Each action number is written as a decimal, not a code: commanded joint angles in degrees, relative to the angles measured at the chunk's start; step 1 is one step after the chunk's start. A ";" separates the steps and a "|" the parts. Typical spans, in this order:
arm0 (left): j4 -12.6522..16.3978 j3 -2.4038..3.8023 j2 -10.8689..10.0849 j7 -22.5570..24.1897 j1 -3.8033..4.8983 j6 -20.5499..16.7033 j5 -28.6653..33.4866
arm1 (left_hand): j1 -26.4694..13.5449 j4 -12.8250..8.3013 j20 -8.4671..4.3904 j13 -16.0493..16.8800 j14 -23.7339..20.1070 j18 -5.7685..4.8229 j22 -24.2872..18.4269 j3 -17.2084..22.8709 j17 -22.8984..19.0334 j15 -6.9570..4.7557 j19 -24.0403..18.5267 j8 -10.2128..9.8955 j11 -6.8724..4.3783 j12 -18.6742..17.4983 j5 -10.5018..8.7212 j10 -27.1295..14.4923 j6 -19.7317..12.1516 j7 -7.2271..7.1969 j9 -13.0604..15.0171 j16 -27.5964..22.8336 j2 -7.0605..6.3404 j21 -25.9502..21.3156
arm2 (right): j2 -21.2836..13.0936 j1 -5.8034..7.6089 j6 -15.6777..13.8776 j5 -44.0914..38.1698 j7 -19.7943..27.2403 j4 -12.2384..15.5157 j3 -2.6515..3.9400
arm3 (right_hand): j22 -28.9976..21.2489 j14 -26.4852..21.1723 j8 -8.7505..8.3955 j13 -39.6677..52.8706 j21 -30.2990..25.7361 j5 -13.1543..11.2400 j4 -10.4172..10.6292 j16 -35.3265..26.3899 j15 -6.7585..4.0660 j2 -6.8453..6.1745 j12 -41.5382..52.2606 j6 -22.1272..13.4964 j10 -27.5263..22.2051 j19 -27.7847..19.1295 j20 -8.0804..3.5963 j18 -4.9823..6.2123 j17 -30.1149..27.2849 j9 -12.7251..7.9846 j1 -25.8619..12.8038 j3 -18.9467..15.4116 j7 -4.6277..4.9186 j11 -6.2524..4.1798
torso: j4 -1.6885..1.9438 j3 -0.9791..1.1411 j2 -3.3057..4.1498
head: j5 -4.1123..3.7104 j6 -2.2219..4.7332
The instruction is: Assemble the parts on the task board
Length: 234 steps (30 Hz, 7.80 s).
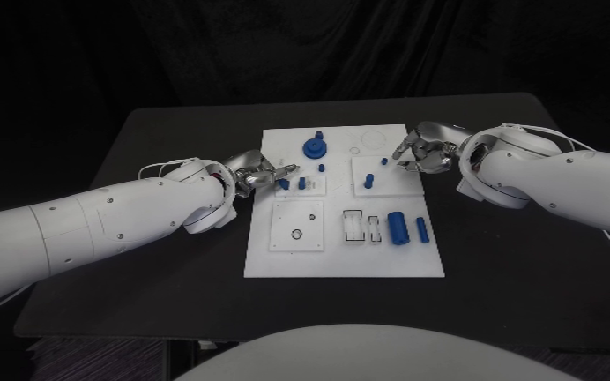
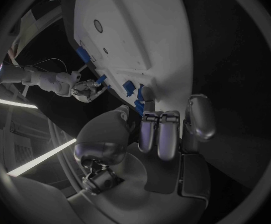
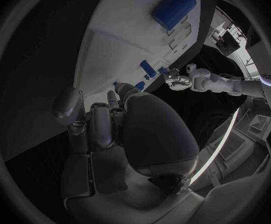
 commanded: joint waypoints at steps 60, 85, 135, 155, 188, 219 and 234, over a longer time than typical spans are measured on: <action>0.27 -0.14 -0.67 9.70 -0.17 -11.95 -6.65 | 17.46 -0.49 -1.21 15.08 6.15 -0.71 6.41 -5.17 15.09 -0.96 1.84 8.44 -0.98 0.15 7.99 6.02 -2.20 -1.49 1.69 0.15 -1.24 0.08 | -0.61 -0.18 0.34 -0.07 -0.29 0.45 0.03 | 6.63 1.26 -0.09 1.91 -0.47 0.39 -0.10 -0.36 0.40 0.60 -0.31 -0.18 -0.46 -0.56 -0.04 0.74 -0.16 -0.02 -0.12 0.64 -0.19 0.09 | 0.00 -0.01 0.00 | 0.00 -0.01; -5.23 -0.13 5.04 28.99 8.73 2.10 -29.85 | 45.93 -6.80 3.81 -34.06 -6.14 -0.04 8.18 18.73 -2.06 2.90 -4.36 -7.35 3.75 -69.45 -0.39 -48.78 -23.20 -0.91 -24.27 -7.84 -9.89 -3.52 | -4.24 1.19 -11.46 1.26 6.67 4.78 0.05 | 7.81 2.29 0.73 2.93 3.40 4.00 0.02 1.87 0.47 -0.59 0.51 2.26 0.63 1.15 -0.01 0.03 2.01 0.44 -1.05 0.79 -0.49 0.27 | 0.00 -0.03 0.00 | -0.03 -0.01; -20.71 -0.10 18.49 24.61 3.22 4.79 -32.52 | 41.82 -10.03 4.02 -33.06 -3.21 -0.88 9.35 16.88 1.03 4.45 -0.89 -7.00 5.78 -63.83 -2.31 -46.75 -16.87 -1.86 -33.73 -5.48 -9.88 0.46 | -3.71 1.31 -7.94 2.51 4.23 4.65 0.05 | 7.67 2.20 0.61 2.40 2.69 4.60 0.18 1.52 0.44 -0.53 0.19 2.30 0.29 1.03 -0.04 0.16 1.57 0.43 -1.17 1.08 -0.52 0.23 | 0.00 -0.03 0.00 | -1.46 -0.01; -22.91 -0.10 19.40 26.43 1.52 1.47 -32.79 | 41.97 -11.10 3.78 -33.88 -3.83 -0.75 9.16 18.60 0.02 3.59 -1.42 -6.49 4.60 -63.54 -1.60 -44.81 -11.29 -1.67 -35.70 -5.78 -7.83 0.04 | -3.10 1.30 -6.52 2.51 3.37 4.30 0.05 | 7.54 2.09 0.37 2.17 2.12 4.65 0.18 1.27 0.43 -0.38 0.02 1.96 0.13 0.87 -0.06 0.26 1.29 0.34 -1.08 1.35 -0.46 0.21 | 0.00 -0.03 0.00 | -1.89 -0.01; -11.48 -0.07 8.54 26.44 5.86 -5.22 -32.79 | 41.75 -13.88 2.72 -35.87 -2.51 -1.11 9.61 18.70 -0.02 1.37 0.25 -6.01 2.03 -62.94 -0.81 -36.21 -4.57 0.57 -36.04 -5.82 -6.81 1.79 | -3.54 1.25 -4.80 2.93 2.85 3.88 0.04 | 7.44 1.98 0.30 1.82 1.69 4.59 0.22 1.00 0.46 -0.15 -0.21 1.92 -0.12 0.74 -0.05 0.32 0.99 0.34 -1.04 1.60 -0.42 0.26 | 0.00 -0.04 0.00 | -1.35 -0.01; -15.86 -0.14 9.99 24.81 2.65 -1.60 -32.79 | 41.12 -13.90 2.69 -37.06 -3.44 -0.90 9.30 18.70 -1.46 1.70 -0.53 -7.00 2.45 -64.18 -1.11 -36.12 -5.36 0.83 -36.65 -6.59 -6.90 0.73 | -3.34 1.08 -4.10 2.94 2.70 3.61 0.03 | 7.34 1.86 0.26 1.53 1.25 4.54 0.21 0.79 0.47 -0.05 -0.41 1.93 -0.35 0.59 -0.04 0.39 0.76 0.34 -0.98 1.80 -0.42 0.23 | 0.00 -0.04 0.00 | -1.44 -0.01; -16.75 -0.14 10.60 24.91 2.38 -1.72 -32.79 | 41.01 -13.89 2.70 -37.35 -3.82 -0.80 9.15 18.77 -2.06 1.76 -0.86 -7.16 2.47 -64.47 -1.11 -36.10 -5.57 0.77 -36.82 -6.89 -6.82 0.26 | -3.25 1.07 -3.81 2.94 2.45 3.57 0.03 | 7.33 1.83 0.22 1.49 1.20 4.54 0.17 0.74 0.46 -0.04 -0.45 1.87 -0.39 0.57 -0.04 0.40 0.71 0.33 -0.93 1.86 -0.41 0.24 | 0.00 -0.04 0.00 | -1.51 -0.01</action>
